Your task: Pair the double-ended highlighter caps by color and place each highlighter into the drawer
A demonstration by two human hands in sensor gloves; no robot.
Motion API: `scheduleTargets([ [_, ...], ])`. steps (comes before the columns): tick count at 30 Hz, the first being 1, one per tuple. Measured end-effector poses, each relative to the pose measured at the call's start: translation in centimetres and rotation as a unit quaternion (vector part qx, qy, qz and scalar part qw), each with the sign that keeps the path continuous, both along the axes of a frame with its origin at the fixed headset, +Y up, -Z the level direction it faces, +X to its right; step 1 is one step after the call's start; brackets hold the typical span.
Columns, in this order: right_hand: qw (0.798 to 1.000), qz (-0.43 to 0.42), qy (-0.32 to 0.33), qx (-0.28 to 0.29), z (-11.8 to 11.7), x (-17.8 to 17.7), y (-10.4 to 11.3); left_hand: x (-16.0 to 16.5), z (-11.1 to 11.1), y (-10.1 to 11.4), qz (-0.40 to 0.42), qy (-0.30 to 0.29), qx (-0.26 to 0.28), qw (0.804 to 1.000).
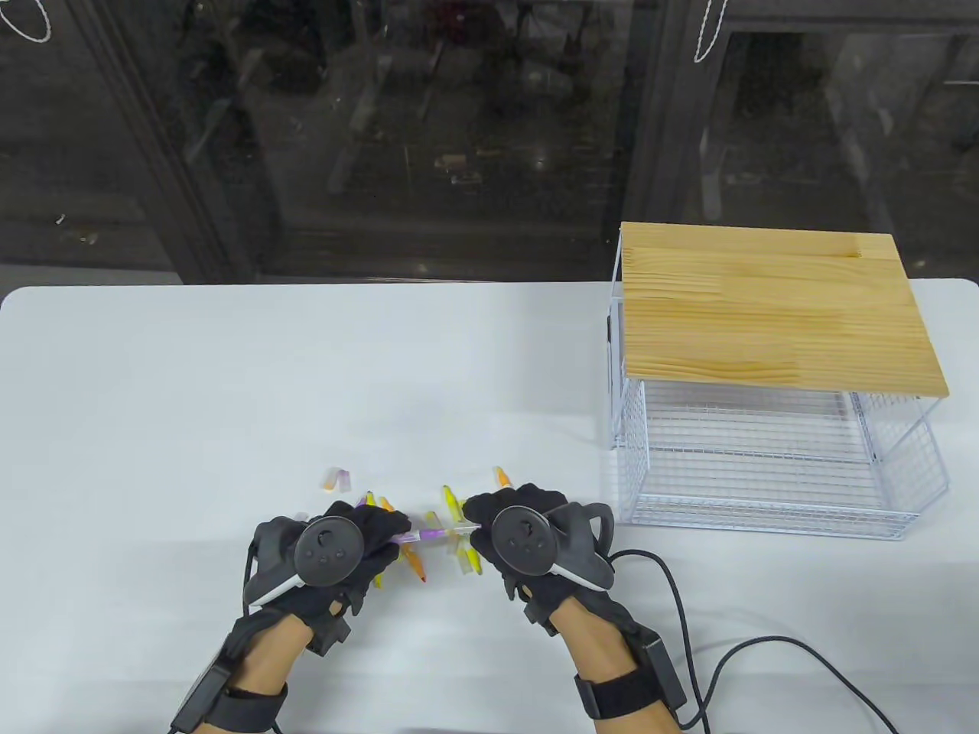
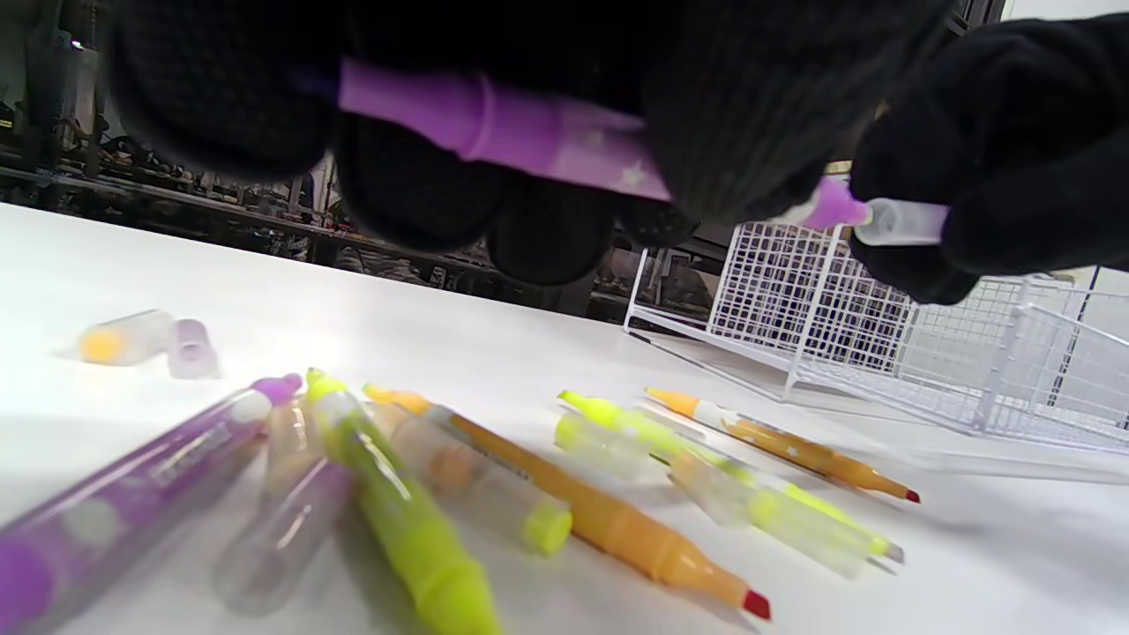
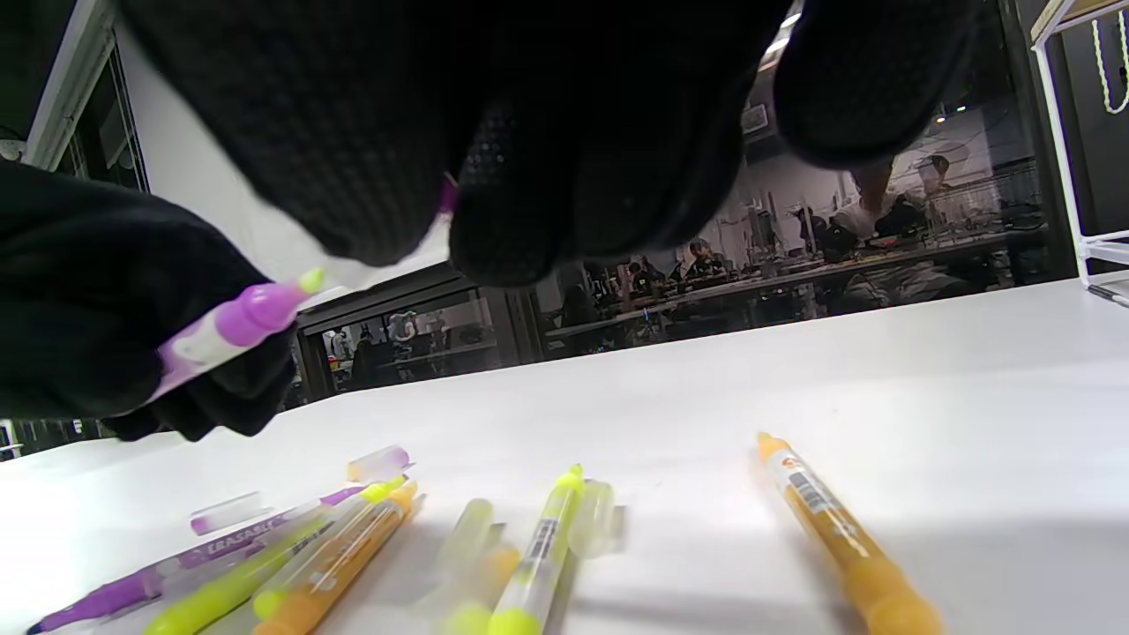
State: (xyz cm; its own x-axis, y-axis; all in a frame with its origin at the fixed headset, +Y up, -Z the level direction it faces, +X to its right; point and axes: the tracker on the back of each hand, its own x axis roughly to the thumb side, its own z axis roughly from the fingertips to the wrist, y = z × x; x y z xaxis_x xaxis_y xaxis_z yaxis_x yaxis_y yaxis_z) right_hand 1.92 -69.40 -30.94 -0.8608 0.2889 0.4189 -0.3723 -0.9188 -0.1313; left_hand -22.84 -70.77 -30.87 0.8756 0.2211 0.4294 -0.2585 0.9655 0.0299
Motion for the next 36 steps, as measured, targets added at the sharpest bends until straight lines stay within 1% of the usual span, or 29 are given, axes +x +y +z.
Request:
scheduleTargets([
  [18, 0.999, -0.011, 0.027, -0.017, 0.1, -0.8, -0.5, 0.8, 0.1, -0.2, -0.005, -0.013, 0.002, 1.000],
  [26, 0.999, -0.018, 0.034, -0.014, 0.1, -0.8, -0.5, 0.9, 0.2, -0.2, -0.005, -0.011, 0.007, 1.000],
  [29, 0.998, -0.027, 0.047, -0.012, 0.2, -1.0, -0.5, 1.0, 0.2, -0.2, 0.000, -0.014, 0.007, 1.000],
  [36, 0.998, -0.029, 0.052, 0.008, 0.6, -1.1, -0.2, 0.9, 0.3, -0.1, 0.018, -0.019, 0.008, 1.000],
])
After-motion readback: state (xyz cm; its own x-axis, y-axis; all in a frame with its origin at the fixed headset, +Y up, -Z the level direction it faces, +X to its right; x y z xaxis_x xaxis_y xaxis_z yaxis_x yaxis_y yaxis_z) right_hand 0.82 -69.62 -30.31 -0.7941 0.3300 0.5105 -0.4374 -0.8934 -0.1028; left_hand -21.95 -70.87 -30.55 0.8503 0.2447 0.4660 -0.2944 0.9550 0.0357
